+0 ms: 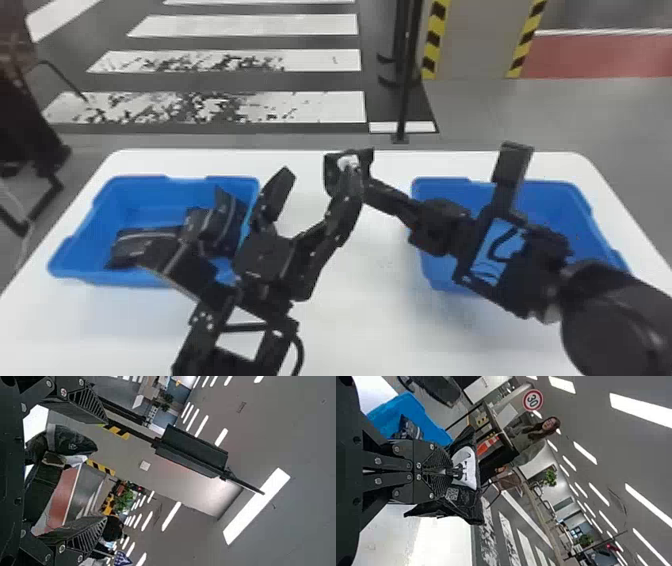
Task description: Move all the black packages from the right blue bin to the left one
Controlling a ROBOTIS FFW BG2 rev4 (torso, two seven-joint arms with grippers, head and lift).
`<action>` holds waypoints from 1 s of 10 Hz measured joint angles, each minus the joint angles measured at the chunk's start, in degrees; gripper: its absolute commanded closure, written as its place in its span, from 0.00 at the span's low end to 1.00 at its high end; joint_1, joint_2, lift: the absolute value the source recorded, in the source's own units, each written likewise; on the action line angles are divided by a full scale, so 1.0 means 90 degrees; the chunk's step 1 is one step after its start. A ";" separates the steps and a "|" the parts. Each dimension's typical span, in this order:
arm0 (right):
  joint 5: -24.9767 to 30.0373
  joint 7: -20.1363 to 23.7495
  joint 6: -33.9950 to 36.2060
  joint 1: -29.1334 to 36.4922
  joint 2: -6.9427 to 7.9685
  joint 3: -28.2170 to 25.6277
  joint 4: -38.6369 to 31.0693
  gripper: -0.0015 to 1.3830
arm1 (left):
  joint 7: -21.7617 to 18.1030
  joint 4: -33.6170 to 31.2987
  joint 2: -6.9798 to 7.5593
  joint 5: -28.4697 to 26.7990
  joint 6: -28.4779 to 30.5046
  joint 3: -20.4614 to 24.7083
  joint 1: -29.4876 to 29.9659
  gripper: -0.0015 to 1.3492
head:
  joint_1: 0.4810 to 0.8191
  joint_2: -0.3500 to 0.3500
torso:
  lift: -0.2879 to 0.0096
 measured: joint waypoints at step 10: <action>-0.0662 0.0093 -0.0036 0.0070 -0.0116 0.0770 -0.0405 0.88 | 0.0019 0.0274 -0.0110 -0.0204 -0.0202 0.0306 0.0065 0.48 | 0.63 0.77 | 0.36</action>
